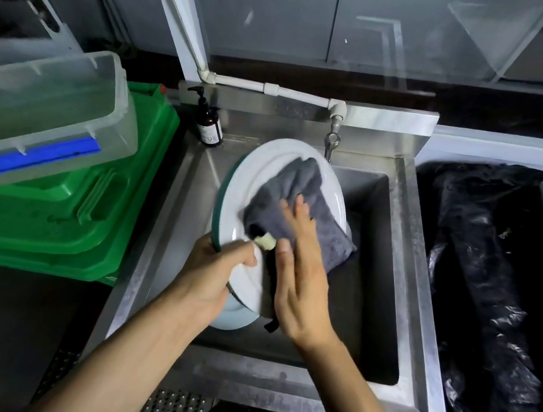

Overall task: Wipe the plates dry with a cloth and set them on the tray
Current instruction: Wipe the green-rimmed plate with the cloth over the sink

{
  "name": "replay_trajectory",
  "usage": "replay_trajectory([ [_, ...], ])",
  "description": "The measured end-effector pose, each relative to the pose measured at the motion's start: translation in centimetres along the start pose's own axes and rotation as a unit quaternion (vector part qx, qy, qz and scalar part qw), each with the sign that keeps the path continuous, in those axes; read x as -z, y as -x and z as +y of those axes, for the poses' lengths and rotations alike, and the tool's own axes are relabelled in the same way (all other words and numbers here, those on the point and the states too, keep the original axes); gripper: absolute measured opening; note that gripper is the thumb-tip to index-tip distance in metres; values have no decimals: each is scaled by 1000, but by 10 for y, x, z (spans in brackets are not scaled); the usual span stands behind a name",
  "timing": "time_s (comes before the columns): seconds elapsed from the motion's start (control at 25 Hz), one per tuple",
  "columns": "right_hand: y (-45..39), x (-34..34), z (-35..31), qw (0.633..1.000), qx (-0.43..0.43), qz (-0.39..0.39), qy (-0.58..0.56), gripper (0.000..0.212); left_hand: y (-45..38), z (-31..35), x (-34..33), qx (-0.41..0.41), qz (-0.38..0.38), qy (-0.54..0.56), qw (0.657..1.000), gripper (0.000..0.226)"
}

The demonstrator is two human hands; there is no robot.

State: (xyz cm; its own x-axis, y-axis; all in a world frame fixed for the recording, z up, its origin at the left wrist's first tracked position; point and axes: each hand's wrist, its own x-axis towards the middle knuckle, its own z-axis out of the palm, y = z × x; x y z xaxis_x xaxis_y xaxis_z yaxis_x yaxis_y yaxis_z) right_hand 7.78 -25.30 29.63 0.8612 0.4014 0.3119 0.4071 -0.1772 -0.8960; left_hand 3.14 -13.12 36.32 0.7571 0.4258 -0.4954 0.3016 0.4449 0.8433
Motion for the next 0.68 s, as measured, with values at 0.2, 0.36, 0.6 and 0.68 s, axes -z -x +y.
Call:
replay_trajectory([
  [0.2,-11,11,33,988,-142,62,12,46,3,-13,7,27,21,-41,999,36],
  [0.36,-19,3,26,994,-91,52,20,45,5,-12,3,26,12,-49,998,43],
  [0.6,-54,6,25,998,11,39,53,43,1,-5,7,32,4,-58,998,35],
  [0.68,-73,19,32,983,-142,116,12,38,7,-5,10,37,-4,-70,997,26],
])
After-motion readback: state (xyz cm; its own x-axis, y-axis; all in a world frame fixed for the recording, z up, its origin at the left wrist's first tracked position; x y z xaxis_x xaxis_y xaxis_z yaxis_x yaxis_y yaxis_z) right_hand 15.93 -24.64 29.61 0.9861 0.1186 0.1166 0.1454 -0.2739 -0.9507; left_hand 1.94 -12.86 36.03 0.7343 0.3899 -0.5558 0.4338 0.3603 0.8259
